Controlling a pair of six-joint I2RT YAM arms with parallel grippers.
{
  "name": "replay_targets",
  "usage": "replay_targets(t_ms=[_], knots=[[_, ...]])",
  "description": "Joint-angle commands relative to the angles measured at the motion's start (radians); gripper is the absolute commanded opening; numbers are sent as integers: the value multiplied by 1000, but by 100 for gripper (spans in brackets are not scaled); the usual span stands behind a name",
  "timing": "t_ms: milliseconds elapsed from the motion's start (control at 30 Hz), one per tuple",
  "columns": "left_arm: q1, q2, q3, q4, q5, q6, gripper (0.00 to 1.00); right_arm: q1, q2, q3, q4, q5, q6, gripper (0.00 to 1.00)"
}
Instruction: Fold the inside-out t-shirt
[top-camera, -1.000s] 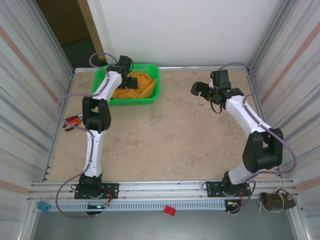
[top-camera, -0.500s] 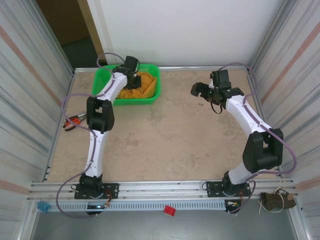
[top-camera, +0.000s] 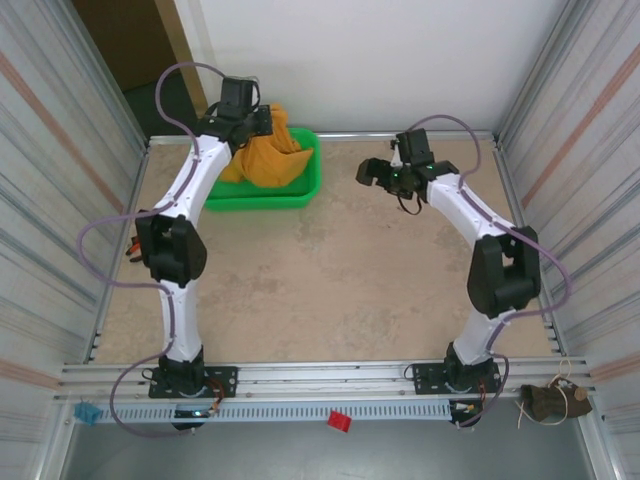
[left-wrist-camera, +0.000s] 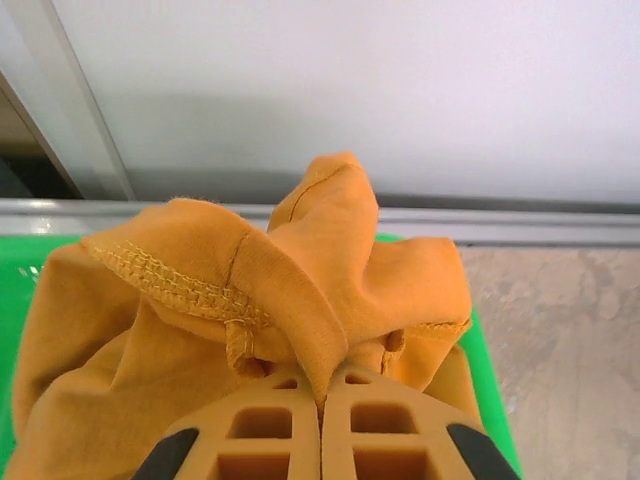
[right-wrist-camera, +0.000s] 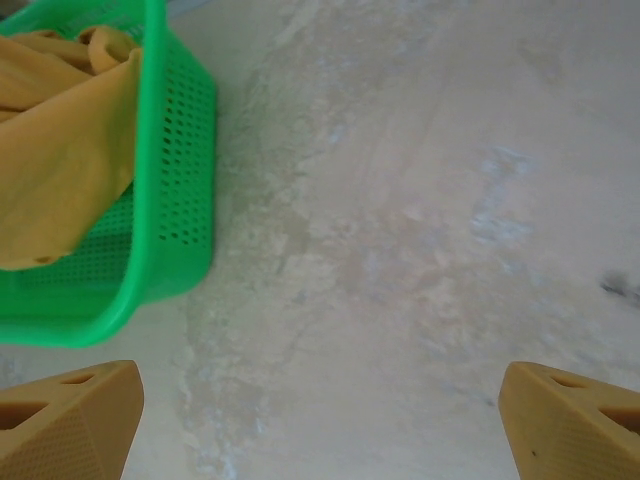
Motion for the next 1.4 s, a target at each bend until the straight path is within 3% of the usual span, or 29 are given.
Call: replay_targets(t_ms=[0,167,433,533,633,767,900,1200,1367], knots=[[1,-67,-43,79,-2,13,0,40,104,113,-4,0,27,90],[9,-108,-61,81,-28,42,0,101,283,302,-31,15,52,88],[63,-189,-127,88,-72,24,0,196,598,733,-202,207,29,88],[94,-237,-202,89,-138,-1,0,202,711,904,-275,251,48,87],[153,-306,-317,121,-119,-75,0,201,779,1010,-299,277,52,87],[211,-366,-400,137,-31,-129,0,192,813,1033,-258,292,53,85],[208,-362,-405,125,45,-105,0,179,845,1061,-236,268,79,79],[159,-304,-418,145,80,-117,0,177,882,1103,-173,223,94,63],[124,-296,-362,124,93,-116,0,168,898,1117,-143,182,126,47]])
